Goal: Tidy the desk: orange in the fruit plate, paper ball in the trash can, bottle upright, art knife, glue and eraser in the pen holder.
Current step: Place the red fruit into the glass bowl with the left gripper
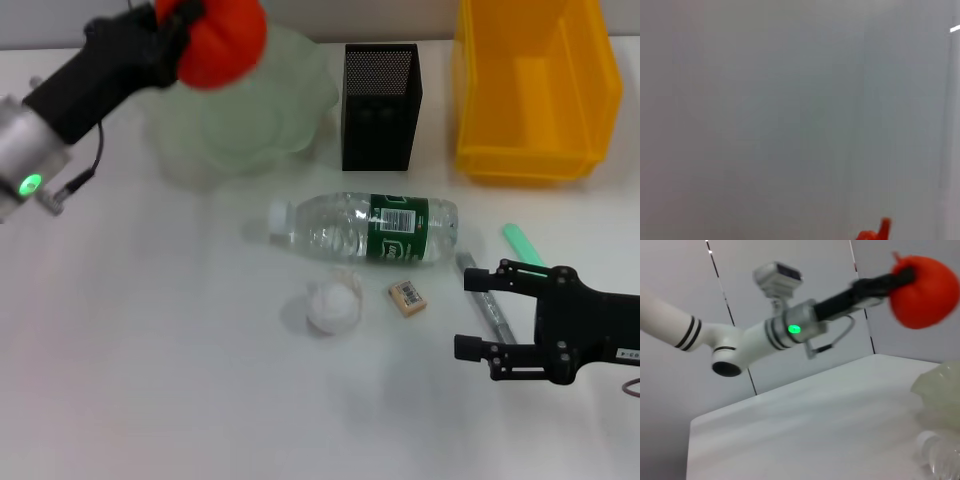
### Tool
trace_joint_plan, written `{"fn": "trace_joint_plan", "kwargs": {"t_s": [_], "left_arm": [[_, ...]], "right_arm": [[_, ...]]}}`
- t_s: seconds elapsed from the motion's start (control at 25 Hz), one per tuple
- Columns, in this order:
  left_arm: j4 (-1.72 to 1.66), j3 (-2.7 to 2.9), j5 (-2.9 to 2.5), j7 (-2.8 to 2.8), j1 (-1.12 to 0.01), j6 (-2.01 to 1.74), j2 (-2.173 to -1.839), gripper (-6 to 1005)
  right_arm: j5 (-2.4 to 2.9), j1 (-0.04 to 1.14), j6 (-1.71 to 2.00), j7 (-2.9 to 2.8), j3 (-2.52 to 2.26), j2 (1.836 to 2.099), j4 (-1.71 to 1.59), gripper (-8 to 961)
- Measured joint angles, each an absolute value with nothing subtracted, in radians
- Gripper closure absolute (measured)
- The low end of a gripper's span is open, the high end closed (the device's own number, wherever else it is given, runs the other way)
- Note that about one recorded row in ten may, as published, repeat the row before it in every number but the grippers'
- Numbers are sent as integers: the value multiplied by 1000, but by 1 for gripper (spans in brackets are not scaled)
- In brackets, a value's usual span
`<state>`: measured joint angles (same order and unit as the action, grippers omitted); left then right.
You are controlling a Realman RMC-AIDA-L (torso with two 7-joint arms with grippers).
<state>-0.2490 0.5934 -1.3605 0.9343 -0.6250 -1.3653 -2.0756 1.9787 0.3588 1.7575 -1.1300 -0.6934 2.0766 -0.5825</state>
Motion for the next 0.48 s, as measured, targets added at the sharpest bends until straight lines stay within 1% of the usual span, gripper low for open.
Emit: {"fn": "trace_joint_plan", "kwargs": {"t_s": [0.12, 0.16, 0.28, 0.4, 0.48], "left_arm": [[-201, 593, -1319, 841, -673, -1260, -2078, 931], [-201, 593, -1319, 841, -673, -1260, -2078, 934], [-136, 591, -1290, 703, -743, -1106, -2080, 943], [-109, 590, -1273, 649, -764, -1045, -2080, 937], [-71, 586, -1251, 517, -788, -959, -2080, 933]], "right_arm": [[1978, 359, 1760, -1129, -693, 2077, -582, 124], [1977, 359, 1760, -1129, -693, 2078, -580, 124], [1977, 363, 1761, -1129, -693, 2079, -570, 124], [1977, 363, 1761, -1129, -693, 2079, -569, 124], [1976, 362, 1761, -1128, -693, 2079, -561, 124]]}}
